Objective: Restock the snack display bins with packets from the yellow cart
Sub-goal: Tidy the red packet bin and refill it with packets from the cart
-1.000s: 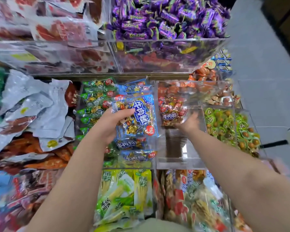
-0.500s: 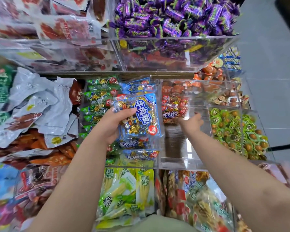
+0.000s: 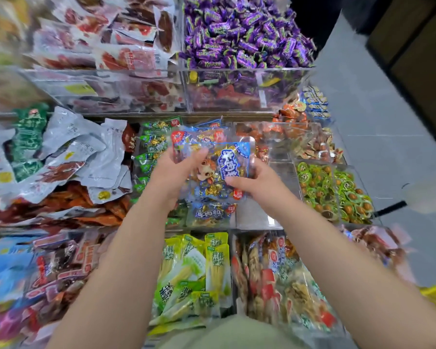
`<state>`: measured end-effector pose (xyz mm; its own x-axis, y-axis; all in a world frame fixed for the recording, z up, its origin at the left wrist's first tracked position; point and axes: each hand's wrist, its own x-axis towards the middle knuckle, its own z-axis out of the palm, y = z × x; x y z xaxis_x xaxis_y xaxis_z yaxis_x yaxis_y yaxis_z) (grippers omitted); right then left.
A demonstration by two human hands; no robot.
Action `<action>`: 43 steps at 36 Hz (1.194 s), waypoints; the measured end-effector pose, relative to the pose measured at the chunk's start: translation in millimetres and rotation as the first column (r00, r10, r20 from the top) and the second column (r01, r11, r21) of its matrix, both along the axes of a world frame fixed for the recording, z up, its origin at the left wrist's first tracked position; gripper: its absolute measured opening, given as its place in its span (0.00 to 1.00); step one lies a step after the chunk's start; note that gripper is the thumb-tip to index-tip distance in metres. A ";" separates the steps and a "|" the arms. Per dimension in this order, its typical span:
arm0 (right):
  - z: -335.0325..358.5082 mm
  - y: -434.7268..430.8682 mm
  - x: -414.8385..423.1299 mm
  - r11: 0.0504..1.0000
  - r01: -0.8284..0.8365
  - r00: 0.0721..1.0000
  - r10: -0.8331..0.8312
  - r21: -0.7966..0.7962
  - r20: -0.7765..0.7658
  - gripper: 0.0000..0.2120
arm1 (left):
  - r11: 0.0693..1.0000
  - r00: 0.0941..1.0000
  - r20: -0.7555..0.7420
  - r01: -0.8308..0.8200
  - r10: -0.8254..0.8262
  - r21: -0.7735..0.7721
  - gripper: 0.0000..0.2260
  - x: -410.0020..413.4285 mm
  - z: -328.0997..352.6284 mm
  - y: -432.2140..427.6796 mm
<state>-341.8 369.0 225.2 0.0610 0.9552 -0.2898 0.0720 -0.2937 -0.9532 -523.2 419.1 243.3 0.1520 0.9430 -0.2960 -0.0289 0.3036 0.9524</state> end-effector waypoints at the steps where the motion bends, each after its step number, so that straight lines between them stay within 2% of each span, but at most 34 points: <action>1: -1.2 -4.6 0.6 1.000 0.028 0.997 -0.027 0.012 -0.069 0.16 | 0.999 0.999 0.022 -0.046 0.046 -0.004 0.15 -5.6 0.5 -3.0; 2: 0.1 -10.2 0.2 0.998 0.053 0.990 -0.051 0.013 -0.129 0.11 | 0.995 0.994 0.040 -0.101 0.101 -0.009 0.10 -12.7 0.7 -5.8; 4: 0.6 -19.0 0.9 0.997 0.078 0.982 -0.076 0.000 -0.174 0.11 | 0.979 0.976 0.075 -0.206 0.206 -0.010 0.06 -30.3 1.3 -10.4; 8: 3.9 -33.8 3.4 0.996 0.092 0.991 -0.090 0.019 -0.096 0.10 | 0.952 0.946 0.107 -0.307 0.306 -0.005 0.02 -67.7 -2.8 -21.1; 12: 3.9 -40.6 7.0 0.995 0.005 0.987 -0.022 0.104 0.161 0.14 | 0.939 0.936 0.068 -0.342 0.344 -0.043 0.04 -99.4 -15.0 -29.2; 15: 3.0 -39.5 0.8 0.984 -0.101 0.918 0.035 0.147 0.396 0.10 | 0.944 0.943 0.049 -0.329 0.329 -0.021 0.02 -110.9 -23.7 -32.3; 19: -4.6 -36.7 -11.1 0.968 -0.209 0.860 0.114 0.138 0.497 0.09 | 0.961 0.960 0.069 -0.268 0.272 -0.061 0.01 -115.0 -32.8 -34.7; 24: 2.1 -32.1 -12.0 0.915 -0.379 0.662 0.165 0.136 0.731 0.13 | 0.973 0.972 0.035 -0.231 0.231 0.019 0.03 -120.2 -37.1 -32.0; 25: 3.9 -29.3 -14.8 0.890 -0.443 0.576 0.191 0.107 0.795 0.13 | 0.974 0.974 0.035 -0.227 0.226 0.024 0.03 -121.5 -36.9 -30.9; 28: -1.1 -20.7 -31.3 0.831 -0.547 0.227 0.262 -0.100 0.938 0.13 | 0.981 0.982 0.020 -0.191 0.190 0.020 0.03 -123.3 -39.1 -26.6; 30: -12.1 -16.5 -41.4 0.816 -0.550 0.109 0.282 -0.178 0.953 0.14 | 0.985 0.985 0.018 -0.174 0.173 0.009 0.04 -122.9 -40.5 -23.8; 33: -26.5 -14.8 -50.5 0.756 -0.571 -0.004 0.386 -0.319 0.923 0.16 | 0.987 0.987 0.011 -0.162 0.162 0.012 0.04 -121.7 -41.7 -20.4; 34: -28.0 -14.5 -50.5 0.742 -0.578 -0.001 0.415 -0.340 0.910 0.16 | 0.987 0.987 0.007 -0.158 0.158 0.012 0.04 -122.2 -41.9 -19.4; 35: -27.4 -14.3 -48.5 0.747 -0.579 0.047 0.432 -0.328 0.901 0.16 | 0.988 0.988 0.002 -0.154 0.154 0.009 0.04 -123.4 -41.6 -18.1; 37: -21.5 -13.4 -39.1 0.803 -0.551 0.243 0.416 -0.229 0.876 0.14 | 0.989 0.989 0.000 -0.148 0.148 -0.002 0.07 -126.8 -40.7 -15.1; 39: -9.4 -11.6 -27.4 0.881 -0.462 0.463 0.335 -0.099 0.821 0.15 | 0.987 0.987 0.024 -0.160 0.160 -0.015 0.09 -130.9 -39.5 -11.3; 40: -3.6 -10.3 -22.6 0.908 -0.416 0.538 0.287 -0.045 0.792 0.16 | 0.986 0.985 0.032 -0.166 0.167 -0.019 0.10 -132.0 -39.1 -9.7; 41: 0.8 -8.8 -19.6 0.921 -0.389 0.563 0.253 -0.018 0.787 0.17 | 0.985 0.985 0.036 -0.169 0.170 -0.024 0.11 -132.5 -38.7 -8.2; 42: 4.0 -7.0 -18.9 0.920 -0.392 0.533 0.242 -0.017 0.811 0.17 | 0.985 0.984 0.045 -0.172 0.172 -0.024 0.11 -132.0 -39.0 -6.7; 43: 5.0 -5.5 -20.4 0.903 -0.428 0.449 0.251 -0.040 0.858 0.16 | 0.984 0.983 0.051 -0.177 0.178 -0.024 0.09 -131.2 -39.9 -5.0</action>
